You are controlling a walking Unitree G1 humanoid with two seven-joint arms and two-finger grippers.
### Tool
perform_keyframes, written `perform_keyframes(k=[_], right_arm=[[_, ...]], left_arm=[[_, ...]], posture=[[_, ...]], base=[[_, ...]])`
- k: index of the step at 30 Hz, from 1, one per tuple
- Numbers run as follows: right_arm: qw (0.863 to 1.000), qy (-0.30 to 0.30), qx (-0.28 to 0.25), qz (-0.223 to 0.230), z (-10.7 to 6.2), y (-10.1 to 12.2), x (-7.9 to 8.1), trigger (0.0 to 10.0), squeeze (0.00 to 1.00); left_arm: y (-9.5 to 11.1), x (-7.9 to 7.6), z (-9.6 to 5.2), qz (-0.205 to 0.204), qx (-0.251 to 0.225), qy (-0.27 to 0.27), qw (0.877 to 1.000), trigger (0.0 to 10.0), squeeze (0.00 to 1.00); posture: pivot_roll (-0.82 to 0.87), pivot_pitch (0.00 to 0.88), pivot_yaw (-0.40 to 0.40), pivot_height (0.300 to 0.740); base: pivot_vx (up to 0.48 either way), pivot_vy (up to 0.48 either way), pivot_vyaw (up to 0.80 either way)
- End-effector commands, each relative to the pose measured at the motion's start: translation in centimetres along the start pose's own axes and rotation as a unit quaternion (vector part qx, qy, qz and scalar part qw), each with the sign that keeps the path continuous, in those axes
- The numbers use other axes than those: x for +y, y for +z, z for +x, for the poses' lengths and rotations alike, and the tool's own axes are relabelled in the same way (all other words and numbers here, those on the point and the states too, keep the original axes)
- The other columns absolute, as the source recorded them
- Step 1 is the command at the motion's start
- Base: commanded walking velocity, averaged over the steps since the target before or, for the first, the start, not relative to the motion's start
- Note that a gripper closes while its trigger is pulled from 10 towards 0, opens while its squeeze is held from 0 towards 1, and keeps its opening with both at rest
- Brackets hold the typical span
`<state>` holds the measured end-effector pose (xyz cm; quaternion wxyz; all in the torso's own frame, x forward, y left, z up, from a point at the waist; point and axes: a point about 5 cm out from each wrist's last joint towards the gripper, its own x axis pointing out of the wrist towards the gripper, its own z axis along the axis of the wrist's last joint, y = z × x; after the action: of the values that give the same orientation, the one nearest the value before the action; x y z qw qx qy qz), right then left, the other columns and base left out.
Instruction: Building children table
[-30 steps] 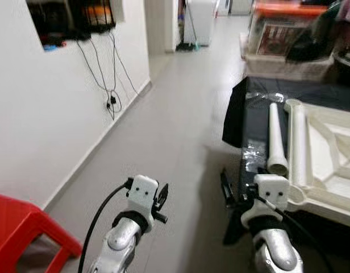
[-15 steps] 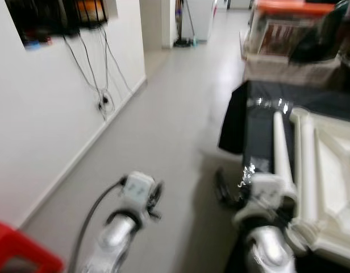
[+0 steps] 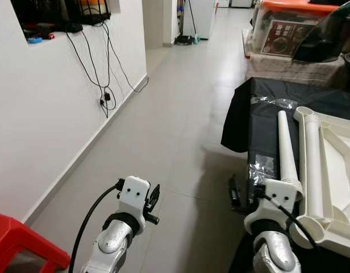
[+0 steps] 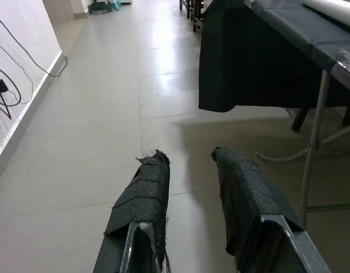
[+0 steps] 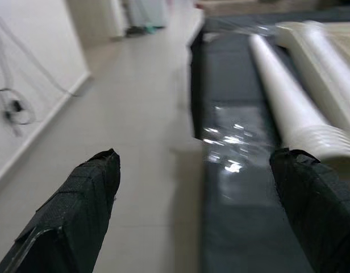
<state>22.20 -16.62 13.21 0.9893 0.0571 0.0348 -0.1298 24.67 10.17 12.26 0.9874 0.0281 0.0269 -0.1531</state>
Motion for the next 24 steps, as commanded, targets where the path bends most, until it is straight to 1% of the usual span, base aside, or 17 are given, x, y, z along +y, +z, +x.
perform_keyframes(k=[1, 2, 3, 5, 6, 8, 9, 11, 15, 16, 17, 20, 24], right_arm=[[0.998, -0.033, 0.017, 0.059, -0.5, -0.3, 0.4, 10.0, 0.0], [0.996, -0.045, 0.024, 0.073, -0.2, -0.4, 0.2, 10.0, 0.0], [0.996, -0.045, 0.024, 0.073, -0.2, -0.4, 0.2, 10.0, 0.0], [0.993, -0.057, 0.035, 0.095, 0.4, -0.5, 0.1, 10.0, 0.0], [0.993, -0.057, 0.035, 0.095, 0.4, -0.5, 0.1, 10.0, 0.0], [0.99, -0.062, 0.041, 0.119, 1.5, -0.4, 0.1, 10.0, 0.0], [0.99, -0.062, 0.041, 0.119, 1.5, -0.4, 0.1, 10.0, 0.0], [0.988, -0.065, 0.043, 0.132, 2.4, -0.2, -0.1, 10.0, 0.0], [0.988, -0.068, 0.045, 0.132, 2.6, -0.1, -0.2, 10.0, 0.0], [0.986, -0.081, 0.049, 0.137, 2.9, 0.0, -0.7, 10.0, 0.0], [0.986, -0.081, 0.049, 0.137, 2.9, 0.0, -0.7, 10.0, 0.0], [0.984, -0.101, 0.051, 0.135, 3.0, 0.1, -1.4, 10.0, 0.0], [0.983, -0.11, 0.052, 0.139, 3.0, 0.2, -1.7, 10.0, 0.0]], left_arm=[[-0.3, -0.1, -0.3, -0.003, 0.011, -0.007, 1.0, 10.0, 0.0], [-0.2, -0.1, -0.3, -0.003, 0.01, -0.008, 1.0, 10.0, 0.0], [-0.2, -0.1, -0.3, -0.003, 0.01, -0.008, 1.0, 10.0, 0.0], [0.1, -0.2, -0.4, 0.0, 0.006, -0.008, 1.0, 10.0, 0.0], [0.1, -0.2, -0.4, 0.0, 0.006, -0.008, 1.0, 10.0, 0.0], [1.0, -0.3, -0.2, -0.001, -0.009, -0.006, 1.0, 10.0, 0.0], [1.0, -0.3, -0.2, -0.001, -0.009, -0.006, 1.0, 10.0, 0.0], [1.7, -0.5, 0.0, -0.006, -0.019, -0.007, 1.0, 10.0, 0.0], [1.9, -0.6, 0.0, -0.006, -0.021, -0.007, 1.0, 10.0, 0.0], [2.2, -0.7, -0.1, -0.007, -0.023, -0.01, 1.0, 10.0, 0.0], [2.2, -0.7, -0.1, -0.007, -0.023, -0.01, 1.0, 10.0, 0.0], [2.0, -0.7, -0.3, -0.005, -0.018, -0.014, 1.0, 10.0, 0.0], [1.9, -0.7, -0.4, -0.005, -0.016, -0.014, 1.0, 10.0, 0.0]], posture=[[0.06, 0.093, -0.045, 0.74], [0.06, 0.1, -0.045, 0.74], [0.06, 0.1, -0.045, 0.74], [0.06, 0.108, -0.045, 0.74], [0.06, 0.108, -0.045, 0.74], [0.07, 0.126, -0.047, 0.74], [0.07, 0.126, -0.047, 0.74], [0.07, 0.14, -0.053, 0.74], [0.07, 0.144, -0.051, 0.74], [0.07, 0.154, -0.052, 0.74], [0.07, 0.154, -0.052, 0.74], [0.07, 0.167, -0.051, 0.74], [0.07, 0.171, -0.05, 0.74]], base=[[0.0, 0.0, 0.0], [0.0, 0.0, 0.0], [0.0, 0.0, 0.0], [0.0, 0.0, 0.0], [0.0, 0.0, 0.0], [0.0, 0.0, 0.0], [0.0, 0.0, 0.0], [0.0, 0.0, 0.0], [0.0, 0.0, 0.0], [0.0, 0.0, 0.0], [0.0, 0.0, 0.0], [0.0, 0.0, 0.0], [0.0, 0.0, 0.0]])
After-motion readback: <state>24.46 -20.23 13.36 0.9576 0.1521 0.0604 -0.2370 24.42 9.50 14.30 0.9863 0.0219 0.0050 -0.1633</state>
